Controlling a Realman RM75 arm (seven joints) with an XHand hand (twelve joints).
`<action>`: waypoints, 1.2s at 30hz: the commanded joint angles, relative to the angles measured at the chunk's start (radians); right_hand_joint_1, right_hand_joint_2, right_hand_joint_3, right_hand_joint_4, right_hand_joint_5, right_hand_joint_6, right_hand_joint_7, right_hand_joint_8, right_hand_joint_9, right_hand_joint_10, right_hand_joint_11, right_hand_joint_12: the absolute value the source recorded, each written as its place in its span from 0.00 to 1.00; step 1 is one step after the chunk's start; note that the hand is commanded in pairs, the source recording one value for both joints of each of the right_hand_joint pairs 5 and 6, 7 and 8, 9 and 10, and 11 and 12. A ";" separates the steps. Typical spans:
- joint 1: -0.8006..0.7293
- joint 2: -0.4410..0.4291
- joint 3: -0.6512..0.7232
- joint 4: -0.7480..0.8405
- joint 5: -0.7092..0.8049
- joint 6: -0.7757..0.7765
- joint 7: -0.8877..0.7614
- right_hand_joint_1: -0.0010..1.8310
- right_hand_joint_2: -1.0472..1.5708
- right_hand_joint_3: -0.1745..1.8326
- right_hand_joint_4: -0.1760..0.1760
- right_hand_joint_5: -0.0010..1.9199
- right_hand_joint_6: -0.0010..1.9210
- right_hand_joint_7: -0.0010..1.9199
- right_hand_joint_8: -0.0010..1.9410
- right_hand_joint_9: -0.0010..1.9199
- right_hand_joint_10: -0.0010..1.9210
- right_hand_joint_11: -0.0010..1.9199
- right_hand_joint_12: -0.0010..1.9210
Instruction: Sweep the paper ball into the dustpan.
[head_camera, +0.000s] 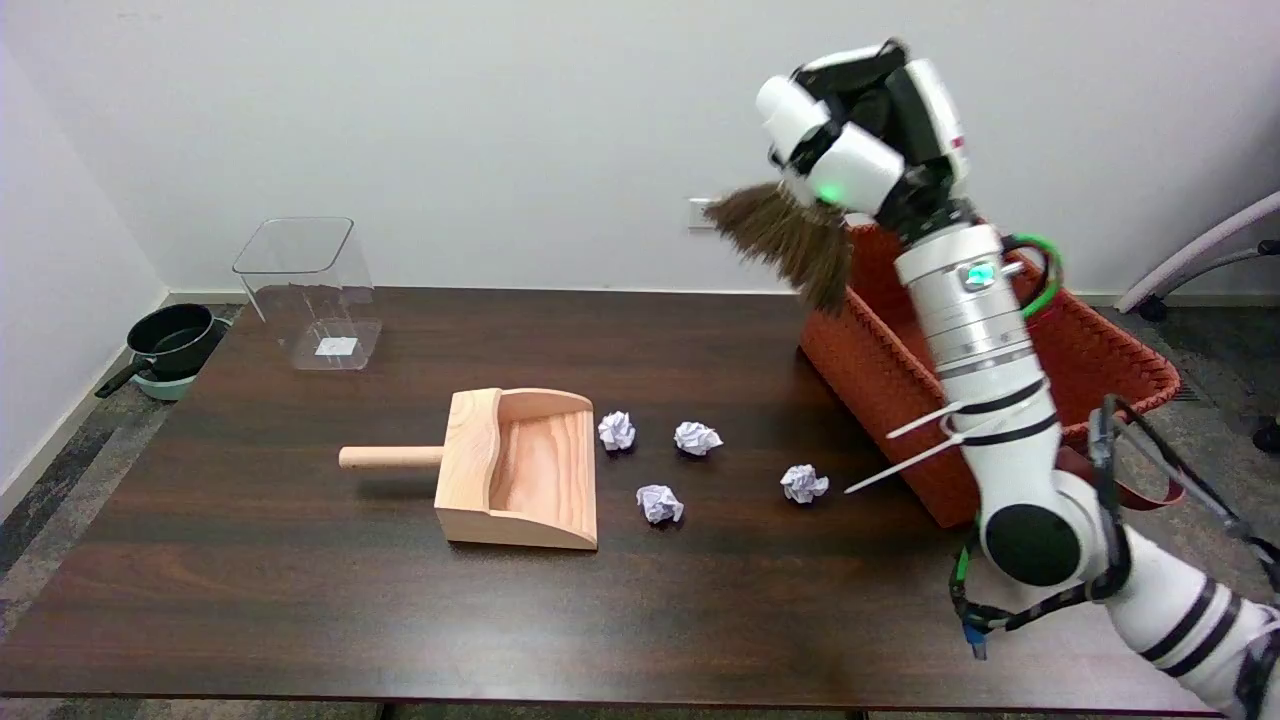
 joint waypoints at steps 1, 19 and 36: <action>0.165 -0.163 -0.188 0.322 -0.106 0.081 -0.009 0.55 0.97 0.71 0.50 1.00 1.00 1.00 0.99 1.00 1.00 1.00 1.00; 0.268 -0.407 -0.005 0.711 -0.481 0.316 -0.010 0.56 1.00 0.68 0.50 1.00 1.00 1.00 0.99 1.00 1.00 1.00 1.00; 0.070 -0.489 0.230 0.402 -0.707 0.331 -0.010 0.57 1.00 0.70 0.50 1.00 1.00 1.00 0.99 1.00 1.00 1.00 1.00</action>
